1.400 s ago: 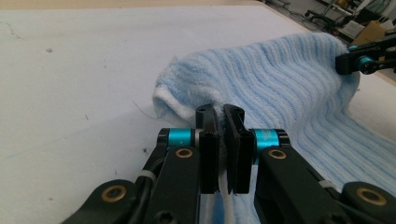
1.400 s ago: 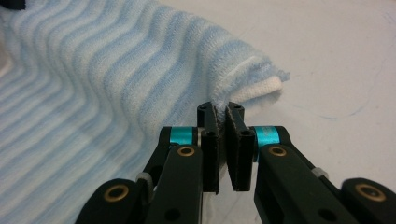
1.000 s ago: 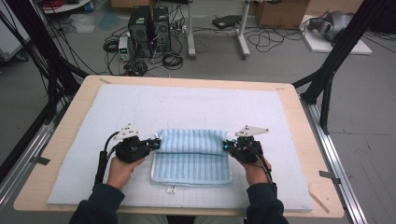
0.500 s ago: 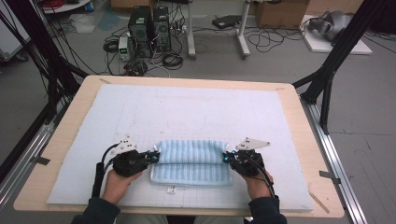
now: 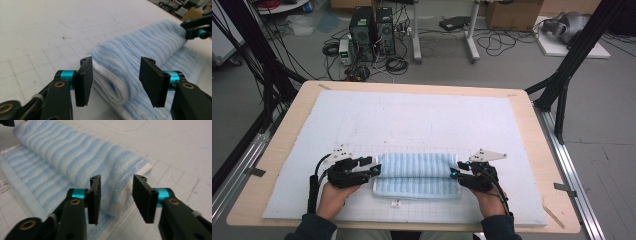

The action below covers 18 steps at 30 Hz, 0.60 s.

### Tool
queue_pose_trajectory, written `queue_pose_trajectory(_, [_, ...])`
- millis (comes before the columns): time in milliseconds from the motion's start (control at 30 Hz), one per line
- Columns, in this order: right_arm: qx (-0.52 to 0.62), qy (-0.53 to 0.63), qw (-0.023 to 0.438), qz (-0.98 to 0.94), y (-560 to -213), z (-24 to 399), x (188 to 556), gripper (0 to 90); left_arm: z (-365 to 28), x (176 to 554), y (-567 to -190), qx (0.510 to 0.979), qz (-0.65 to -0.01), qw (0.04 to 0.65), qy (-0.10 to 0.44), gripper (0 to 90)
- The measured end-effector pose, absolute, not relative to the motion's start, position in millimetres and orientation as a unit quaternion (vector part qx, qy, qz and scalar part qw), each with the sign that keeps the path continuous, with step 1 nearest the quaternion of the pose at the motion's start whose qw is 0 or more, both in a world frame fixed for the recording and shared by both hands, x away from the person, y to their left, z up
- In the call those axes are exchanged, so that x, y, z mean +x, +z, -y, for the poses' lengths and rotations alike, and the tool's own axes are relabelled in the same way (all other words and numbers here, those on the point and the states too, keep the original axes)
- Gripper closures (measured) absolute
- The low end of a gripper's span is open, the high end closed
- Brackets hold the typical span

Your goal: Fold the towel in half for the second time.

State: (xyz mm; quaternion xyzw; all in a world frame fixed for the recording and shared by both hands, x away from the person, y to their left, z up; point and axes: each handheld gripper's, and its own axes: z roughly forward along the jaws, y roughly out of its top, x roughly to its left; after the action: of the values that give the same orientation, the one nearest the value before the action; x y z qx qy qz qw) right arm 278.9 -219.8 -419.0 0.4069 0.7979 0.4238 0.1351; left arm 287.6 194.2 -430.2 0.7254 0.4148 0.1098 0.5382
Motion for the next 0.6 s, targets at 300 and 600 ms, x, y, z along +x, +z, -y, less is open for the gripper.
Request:
queue_pose_trajectory(300, [0.441, 0.428, 0.149, -0.774, -400, 230, 304, 47.1, -193, 323, -423, 0.731, -0.426, 0.523, 0.104, 41.8])
queue_pose_trajectory(600, [0.445, 0.370, 0.105, -0.809, -414, 216, 339, 51.1, -181, 334, -442, 0.768, -0.419, 0.479, 0.076, 54.7])
